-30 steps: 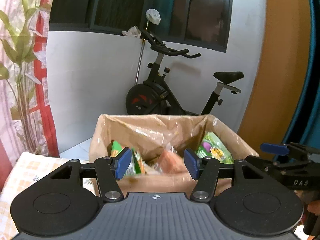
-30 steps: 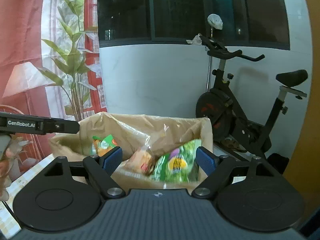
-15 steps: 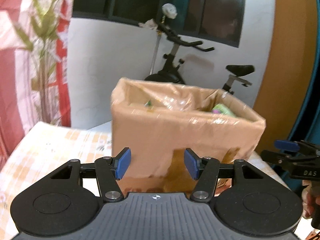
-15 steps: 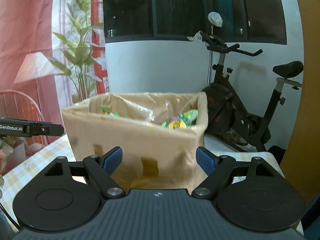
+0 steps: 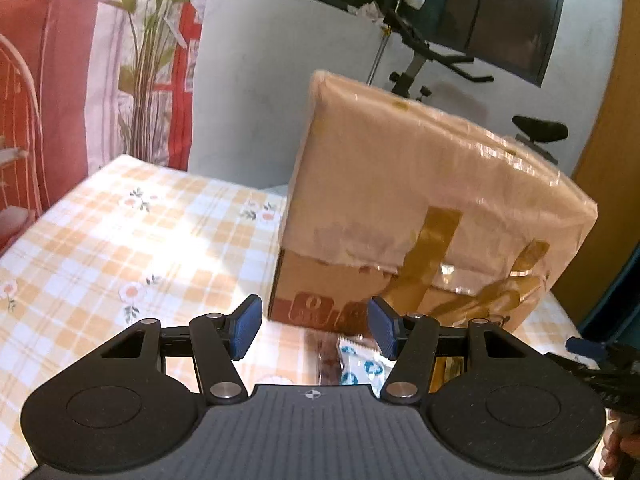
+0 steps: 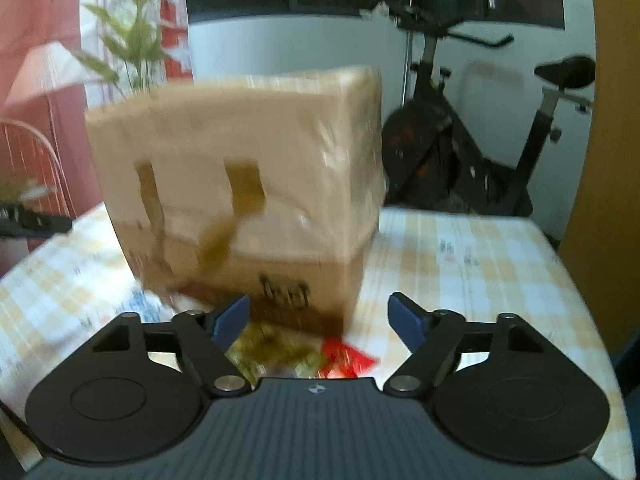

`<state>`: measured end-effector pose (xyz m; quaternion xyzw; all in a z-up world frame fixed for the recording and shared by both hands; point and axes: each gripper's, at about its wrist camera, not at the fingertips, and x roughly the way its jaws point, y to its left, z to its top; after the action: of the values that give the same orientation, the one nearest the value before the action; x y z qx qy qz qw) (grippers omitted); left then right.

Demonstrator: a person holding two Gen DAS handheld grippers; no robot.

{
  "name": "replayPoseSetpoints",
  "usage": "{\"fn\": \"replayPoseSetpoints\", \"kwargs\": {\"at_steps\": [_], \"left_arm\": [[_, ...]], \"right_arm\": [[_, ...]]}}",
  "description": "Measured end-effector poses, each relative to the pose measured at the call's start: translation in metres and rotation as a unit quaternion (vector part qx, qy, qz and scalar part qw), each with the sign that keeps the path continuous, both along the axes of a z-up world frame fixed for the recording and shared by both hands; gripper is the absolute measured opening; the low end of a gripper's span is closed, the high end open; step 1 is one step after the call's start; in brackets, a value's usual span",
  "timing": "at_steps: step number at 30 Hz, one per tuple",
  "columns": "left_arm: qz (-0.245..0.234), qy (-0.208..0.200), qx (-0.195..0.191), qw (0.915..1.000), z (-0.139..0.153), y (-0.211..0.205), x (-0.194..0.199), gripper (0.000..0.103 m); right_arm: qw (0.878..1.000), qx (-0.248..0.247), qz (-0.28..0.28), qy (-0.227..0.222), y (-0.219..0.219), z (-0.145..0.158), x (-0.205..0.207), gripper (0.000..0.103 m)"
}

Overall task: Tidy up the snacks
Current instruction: 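Move both open tools back down to the remaining snacks, then grasp the white-and-blue packet with the left tool while the right grasps the red bag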

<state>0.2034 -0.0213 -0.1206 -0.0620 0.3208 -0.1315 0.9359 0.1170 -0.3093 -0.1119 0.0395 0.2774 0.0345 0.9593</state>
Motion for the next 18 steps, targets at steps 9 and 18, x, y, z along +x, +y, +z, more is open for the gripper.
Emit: {"fn": "replayPoseSetpoints", "kwargs": {"at_steps": [9, 18], "left_arm": [[-0.021, 0.017, 0.018, 0.9995, -0.016, -0.012, -0.004, 0.061], [-0.023, 0.024, 0.024, 0.9992, -0.019, -0.014, -0.003, 0.061]], "right_arm": [[0.996, -0.021, -0.033, 0.074, -0.01, -0.048, 0.004, 0.056], [0.995, -0.011, -0.023, 0.092, -0.008, -0.058, 0.023, 0.056]]}}
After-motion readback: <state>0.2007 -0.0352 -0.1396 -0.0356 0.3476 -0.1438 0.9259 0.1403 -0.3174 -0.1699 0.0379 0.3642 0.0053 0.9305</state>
